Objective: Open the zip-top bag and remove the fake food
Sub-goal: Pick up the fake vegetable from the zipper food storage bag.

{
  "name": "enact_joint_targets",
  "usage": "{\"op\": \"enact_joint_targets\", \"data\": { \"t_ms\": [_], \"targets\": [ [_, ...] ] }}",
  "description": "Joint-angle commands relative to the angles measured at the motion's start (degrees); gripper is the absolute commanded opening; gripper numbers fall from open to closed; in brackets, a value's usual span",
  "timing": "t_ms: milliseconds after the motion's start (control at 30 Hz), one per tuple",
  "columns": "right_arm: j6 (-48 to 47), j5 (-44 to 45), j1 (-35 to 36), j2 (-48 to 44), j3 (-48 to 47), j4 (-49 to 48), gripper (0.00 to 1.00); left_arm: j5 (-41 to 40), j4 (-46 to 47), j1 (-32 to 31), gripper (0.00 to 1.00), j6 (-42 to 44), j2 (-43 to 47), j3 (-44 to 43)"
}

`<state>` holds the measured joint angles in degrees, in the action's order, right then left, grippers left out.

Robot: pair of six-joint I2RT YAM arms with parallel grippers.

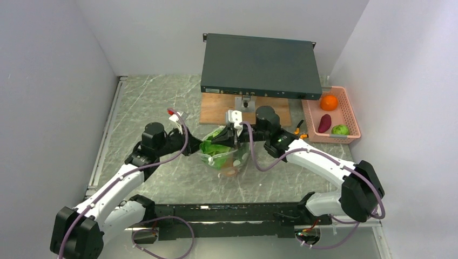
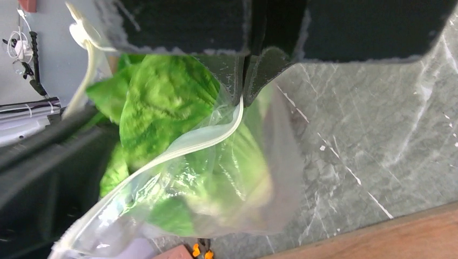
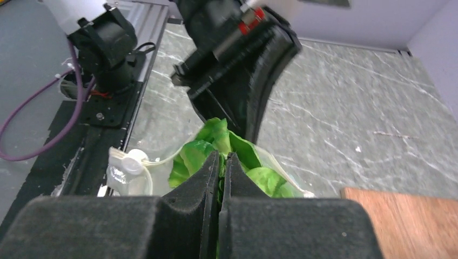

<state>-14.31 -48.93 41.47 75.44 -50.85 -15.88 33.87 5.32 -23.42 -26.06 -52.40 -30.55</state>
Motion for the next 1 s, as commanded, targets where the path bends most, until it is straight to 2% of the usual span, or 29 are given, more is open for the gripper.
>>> {"op": "enact_joint_targets", "data": {
  "t_ms": [0,67,200,267,367,467,567,667,867,933,967],
  "targets": [
    [-1.1,-0.1,2.4,-2.6,-1.8,-8.7,0.00,3.1,0.3,-0.1,0.00,1.0,-1.8,-1.9],
    [-1.9,-1.4,2.3,-1.9,-3.0,-7.0,0.00,3.1,0.6,-0.1,0.00,0.7,-1.8,-1.5],
    [-0.8,-10.0,4.6,-1.0,-4.3,-0.4,0.00,2.9,1.5,-0.1,0.00,0.1,-1.1,-1.5],
    [-0.5,-10.5,6.0,-1.2,-3.1,-0.2,0.00,3.2,2.0,-0.1,0.00,-0.3,-0.7,-1.6],
    [3.6,-5.9,4.3,-1.1,-2.2,-4.4,0.00,3.6,2.6,-0.1,0.00,-0.7,0.7,-1.1],
    [7.8,1.7,-1.0,-1.1,-2.2,-8.3,0.00,3.4,0.8,0.0,0.00,0.3,2.7,-0.2],
    [8.2,7.7,-5.7,-1.6,-2.5,-9.1,0.00,3.0,-1.0,0.0,0.00,1.1,4.5,1.2],
    [7.3,11.1,-7.1,-2.2,-2.3,-7.0,0.00,3.0,-1.6,0.2,0.00,1.5,5.5,2.6],
    [6.7,10.9,-5.9,-3.0,1.6,-5.0,0.00,4.2,-0.7,0.4,0.00,1.1,6.2,2.6],
    [6.0,8.0,-4.6,-3.2,2.3,-4.4,0.00,5.1,-0.1,0.3,0.00,0.6,5.4,2.2],
    [4.8,3.5,-3.9,-3.3,2.2,-3.6,0.00,5.5,0.5,0.4,0.00,0.3,4.7,2.1]
  ]
}}
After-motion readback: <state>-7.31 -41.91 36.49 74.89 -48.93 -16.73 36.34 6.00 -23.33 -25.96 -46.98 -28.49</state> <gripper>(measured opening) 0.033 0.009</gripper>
